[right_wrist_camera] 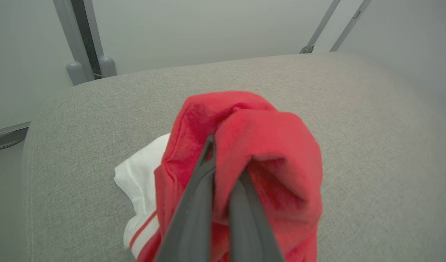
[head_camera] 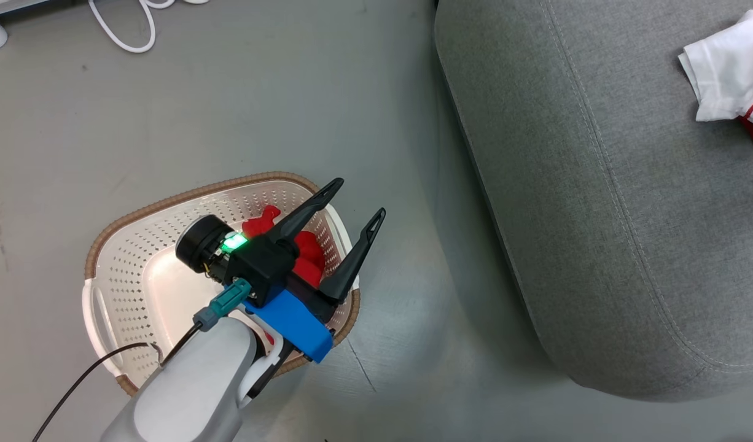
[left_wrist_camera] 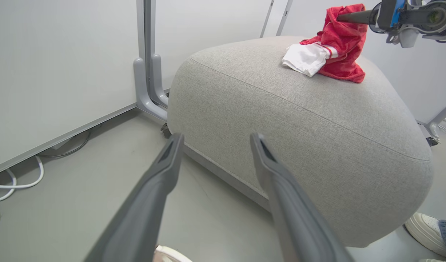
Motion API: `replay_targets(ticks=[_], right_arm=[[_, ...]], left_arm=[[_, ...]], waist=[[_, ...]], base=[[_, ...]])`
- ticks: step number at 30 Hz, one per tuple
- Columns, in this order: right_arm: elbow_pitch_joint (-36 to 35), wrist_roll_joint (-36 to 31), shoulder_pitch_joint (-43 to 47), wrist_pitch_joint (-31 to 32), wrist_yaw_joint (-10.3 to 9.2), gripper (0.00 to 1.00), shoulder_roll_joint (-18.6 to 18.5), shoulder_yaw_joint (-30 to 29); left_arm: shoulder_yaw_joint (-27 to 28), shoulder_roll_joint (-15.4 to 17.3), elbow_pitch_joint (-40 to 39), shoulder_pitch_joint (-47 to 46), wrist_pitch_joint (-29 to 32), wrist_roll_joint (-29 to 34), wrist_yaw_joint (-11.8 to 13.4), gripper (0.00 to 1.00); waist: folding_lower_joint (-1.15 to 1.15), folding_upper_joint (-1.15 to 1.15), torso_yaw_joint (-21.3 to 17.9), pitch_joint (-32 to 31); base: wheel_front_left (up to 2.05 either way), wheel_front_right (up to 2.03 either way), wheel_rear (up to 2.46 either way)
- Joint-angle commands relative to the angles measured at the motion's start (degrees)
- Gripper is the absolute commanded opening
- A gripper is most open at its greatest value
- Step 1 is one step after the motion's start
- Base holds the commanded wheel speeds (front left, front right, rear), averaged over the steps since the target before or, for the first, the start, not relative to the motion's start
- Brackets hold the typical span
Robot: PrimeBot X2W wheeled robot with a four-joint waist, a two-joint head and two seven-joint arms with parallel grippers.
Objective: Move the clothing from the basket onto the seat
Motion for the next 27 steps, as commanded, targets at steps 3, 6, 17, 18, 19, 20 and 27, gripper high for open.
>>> replay_targets(ticks=[3, 6, 17, 18, 19, 20, 27], right_arm=[[1.7, -1.0, 0.6, -1.3, -0.06, 0.0, -0.3, -0.7], [2.9, -1.3, 0.3, -2.3, -0.06, 0.0, -0.4, -1.3], [5.0, -2.1, 0.8, -4.3, -0.06, 1.0, 0.2, -2.9], [5.0, -2.3, 0.8, -4.3, -0.06, 1.0, 0.2, -3.0], [4.9, -2.4, 0.9, -4.5, -0.06, 1.0, 0.3, -3.1], [4.8, -2.6, 1.2, -4.6, -0.06, 1.0, 0.3, -3.3], [3.0, -4.0, 3.8, -6.4, -0.06, 1.0, 2.3, -3.0]], left_arm=[[0.3, 0.3, 0.7, 0.1, -0.6, -0.5, -0.2, 1.0], [0.6, 0.3, 1.1, 0.4, -0.9, -0.8, 0.0, 1.0], [1.0, -0.1, 2.0, 1.6, -1.4, -1.2, 0.2, 1.0], [1.0, -0.1, 2.0, 1.7, -1.4, -1.3, 0.2, 1.0], [1.1, -0.1, 2.0, 1.7, -1.4, -1.3, 0.2, 1.0], [1.1, -0.2, 2.1, 1.9, -1.5, -1.3, 0.2, 1.0], [2.2, -0.8, 2.8, 3.5, -1.5, -1.8, 0.5, 1.0]], waist=[[-0.01, 0.0, 0.4, -0.5], [-0.01, 0.0, 0.4, -0.8], [-0.01, 0.0, 0.9, -2.5], [-0.01, 0.0, 0.9, -2.6], [-0.01, 0.0, 0.9, -2.8], [-0.01, 0.0, 0.9, -3.1], [-0.01, 0.0, 1.1, -5.9]], base=[[0.0, 0.0, 0.0], [0.0, 0.0, 0.0], [0.0, 0.0, 0.0], [0.0, 0.0, 0.0], [0.0, 0.0, 0.0], [0.0, 0.0, 0.0], [0.0, 0.0, 0.0]])
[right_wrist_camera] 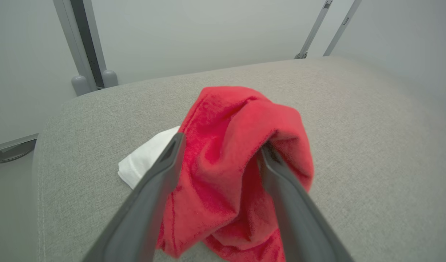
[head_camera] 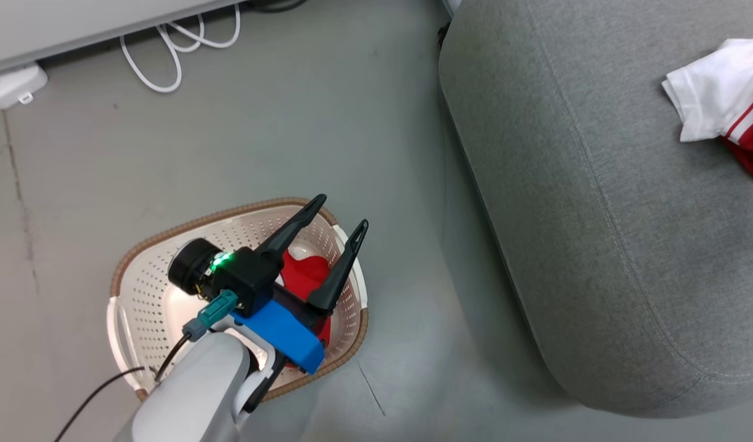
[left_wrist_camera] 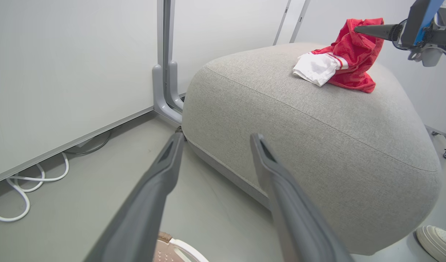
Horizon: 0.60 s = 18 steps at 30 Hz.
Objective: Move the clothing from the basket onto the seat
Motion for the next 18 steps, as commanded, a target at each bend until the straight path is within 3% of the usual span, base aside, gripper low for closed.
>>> replay_targets(ticks=[1, 11, 18], right_arm=[[-0.7, -0.5, 1.6, -0.7, -0.06, 1.0, 0.8, 0.6], [-6.2, -0.9, 11.4, -2.1, -0.06, 1.0, 3.0, 4.8], [-19.8, 0.5, 23.3, -1.9, -0.06, 1.0, 6.4, 9.7]], left_arm=[[0.9, -0.2, 0.0, 1.5, -0.2, -0.3, 0.4, 1.0], [7.1, -2.8, -0.6, 10.7, -0.3, -1.2, 1.3, 1.0], [13.9, -4.5, -1.4, 17.9, -0.2, -0.2, 2.4, 1.0]], waist=[[0.0, 0.0, 0.0, -1.7], [0.0, 0.0, 2.3, -12.8], [0.0, 0.0, 5.4, -19.6]], base=[[0.0, 0.0, 0.0], [0.0, 0.0, 0.0], [0.0, 0.0, 0.0]])
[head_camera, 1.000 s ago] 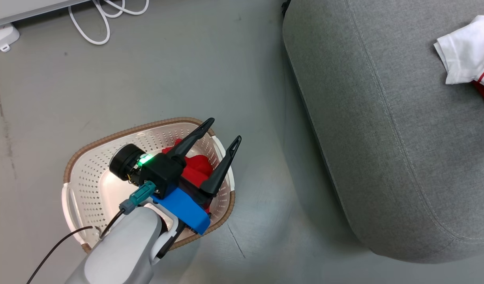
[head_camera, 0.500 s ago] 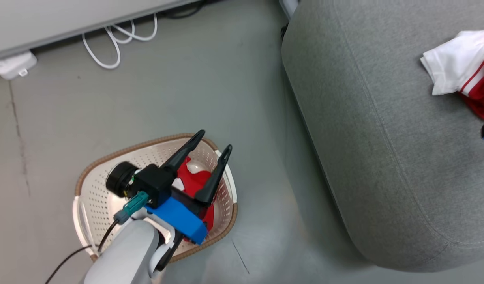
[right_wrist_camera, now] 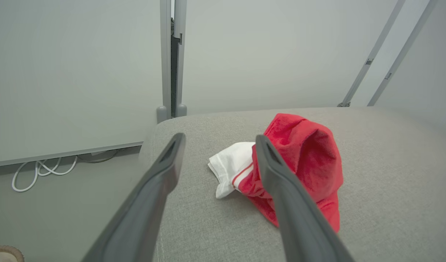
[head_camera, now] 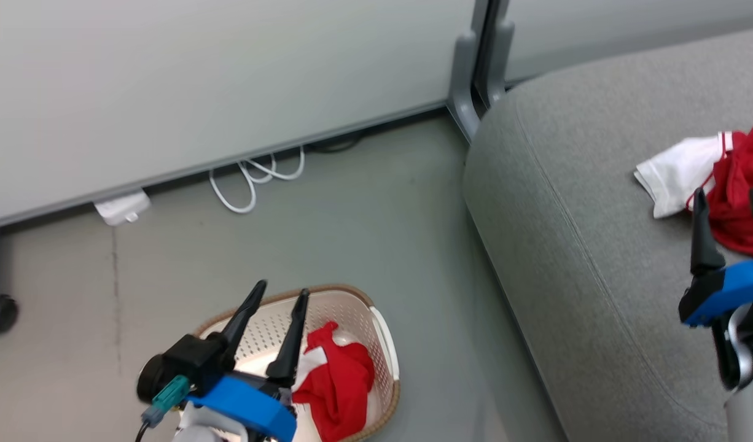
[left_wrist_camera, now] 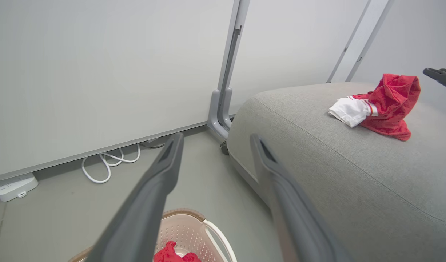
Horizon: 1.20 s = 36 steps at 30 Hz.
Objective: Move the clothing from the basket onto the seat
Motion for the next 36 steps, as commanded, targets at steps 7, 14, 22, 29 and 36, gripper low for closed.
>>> replay_targets(ticks=[7, 14, 22, 29, 36], right_arm=[[-15.9, 1.9, 12.4, 3.7, -0.06, 1.0, 3.3, 5.8], [-24.5, 3.2, 21.3, 6.2, -0.06, 1.0, 5.6, 10.6], [-26.6, 3.7, 25.8, 6.1, -0.06, 1.0, 8.0, 13.3], [-26.6, 3.4, 26.8, 6.2, -0.06, 1.0, 8.7, 13.2], [-26.3, 3.4, 26.5, 6.3, -0.06, 1.0, 9.0, 12.9]], left_arm=[[7.3, -0.9, -1.4, 6.0, -0.2, 1.7, 0.5, 1.0], [13.2, -2.0, -2.3, 10.1, -0.2, 3.2, 0.2, 1.0], [17.6, -3.0, -2.7, 13.8, -0.2, 4.9, -0.5, 1.0], [19.8, -3.9, -2.8, 14.8, -0.2, 6.1, -1.1, 1.0], [20.0, -4.4, -2.5, 14.9, -0.2, 7.7, -1.8, 1.0]], waist=[[0.02, 0.0, 4.8, -6.3], [0.02, 0.0, 7.8, -9.0], [0.02, 0.0, 9.7, -10.3], [0.02, 0.0, 10.3, -10.5], [0.02, 0.0, 10.3, -10.1]], base=[[0.0, 0.0, 0.0], [0.0, 0.0, 0.0], [0.0, 0.0, 0.0], [0.0, 0.0, 0.0], [0.0, 0.0, 0.0]])
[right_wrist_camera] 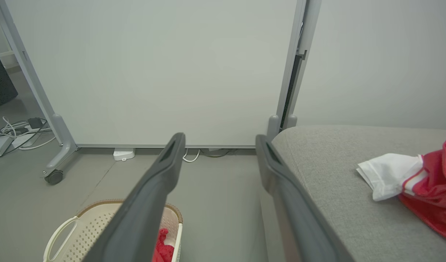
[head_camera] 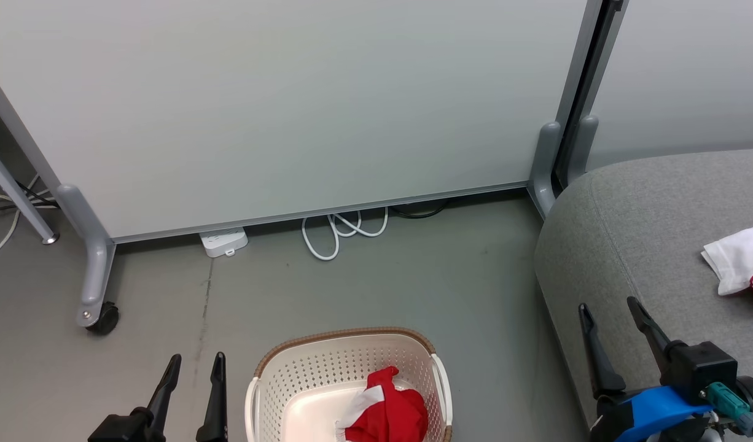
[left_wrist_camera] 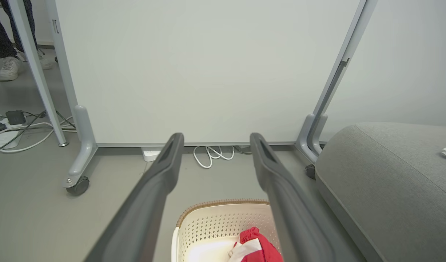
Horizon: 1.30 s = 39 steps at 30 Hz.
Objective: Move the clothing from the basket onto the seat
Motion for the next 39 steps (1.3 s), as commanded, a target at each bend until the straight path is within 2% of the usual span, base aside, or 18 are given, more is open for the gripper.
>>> replay_targets(ticks=[1, 10, 16, 25, 33, 34, 39], right_arm=[[0.1, -0.2, 0.4, 0.0, -0.06, 1.0, 0.3, -0.1], [-0.4, -0.5, -1.1, 0.0, -0.06, 1.0, 0.6, 0.3], [-1.7, -0.6, -3.4, 0.1, -0.06, 1.0, 0.1, 0.1], [-3.5, -0.6, -11.7, -1.3, -0.06, 1.0, 0.4, 0.9], [-3.5, -0.2, -21.4, -3.5, -0.06, 1.0, 0.9, 2.7], [-3.5, -0.2, -21.4, -3.5, -0.06, 1.0, 0.9, 2.7], [-2.0, 0.4, -25.8, -5.3, -0.06, 1.0, 1.2, 4.2]], left_arm=[[0.3, 0.0, 0.0, 0.4, -0.2, 0.3, -0.3, 1.0], [0.1, -0.3, 0.5, -0.6, -0.2, 1.3, -0.9, 1.0], [-0.5, -0.2, 1.0, -2.5, -0.2, 1.7, -1.0, 1.0], [-2.8, -0.3, 2.2, -9.1, -0.2, 1.8, -1.2, 1.0], [-8.4, 1.1, 9.5, -20.7, -0.2, 1.9, -1.3, 1.0], [-8.4, 1.1, 9.5, -20.7, -0.2, 1.9, -1.3, 1.0], [-14.2, 3.3, 17.4, -29.0, -0.2, 1.5, -1.3, 1.0]], waist=[[0.0, 0.0, 0.0, 0.1], [0.0, 0.0, -0.2, 1.7], [0.0, 0.0, -0.8, 5.6], [0.0, 0.0, -4.6, 19.1], [0.0, 0.0, -9.7, 33.0], [0.0, 0.0, -9.7, 33.0], [0.0, 0.0, -12.9, 40.1]], base=[[0.0, 0.0, 0.0], [0.0, 0.0, 0.0], [0.0, 0.0, 0.0], [0.0, 0.0, 0.0], [0.0, 0.0, 0.0], [0.0, 0.0, 0.0], [0.0, 0.0, 0.0]])
